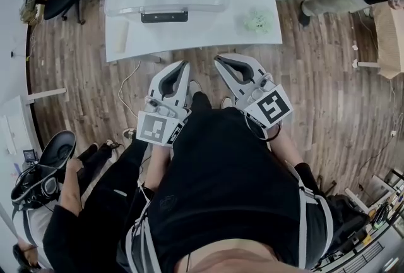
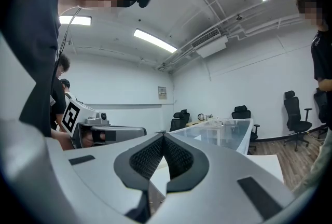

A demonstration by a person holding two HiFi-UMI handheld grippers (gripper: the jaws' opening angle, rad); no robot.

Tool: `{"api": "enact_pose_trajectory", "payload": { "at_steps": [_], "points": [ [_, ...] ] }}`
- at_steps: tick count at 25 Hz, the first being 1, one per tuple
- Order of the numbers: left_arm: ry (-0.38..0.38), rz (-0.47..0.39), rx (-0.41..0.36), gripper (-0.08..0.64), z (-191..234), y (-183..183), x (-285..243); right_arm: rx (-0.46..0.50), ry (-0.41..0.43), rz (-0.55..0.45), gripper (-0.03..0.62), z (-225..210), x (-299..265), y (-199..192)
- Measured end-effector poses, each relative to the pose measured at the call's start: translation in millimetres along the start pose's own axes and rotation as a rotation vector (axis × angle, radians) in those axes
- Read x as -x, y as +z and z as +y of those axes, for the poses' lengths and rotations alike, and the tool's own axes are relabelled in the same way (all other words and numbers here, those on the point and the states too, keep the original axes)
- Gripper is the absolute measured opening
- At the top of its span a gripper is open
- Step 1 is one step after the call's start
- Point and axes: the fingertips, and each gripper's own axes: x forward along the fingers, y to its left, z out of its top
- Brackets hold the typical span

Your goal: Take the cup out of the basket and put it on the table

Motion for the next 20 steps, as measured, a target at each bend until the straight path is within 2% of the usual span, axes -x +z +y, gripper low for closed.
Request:
{"api": "enact_pose_trajectory", "payload": {
  "at_steps": [13, 20],
  "points": [
    [-0.06, 0.009, 0.008, 0.018, 96.3, 4.7, 9.9, -0.01, -0.082, 0.005, 0.015, 2.7, -90.8, 6.0],
    [-0.086, 0.014, 0.035, 0.018, 110.9, 2.2, -1.9, -0.01, -0.11, 0.04, 0.015, -8.9, -101.0, 2.3]
  ]
}}
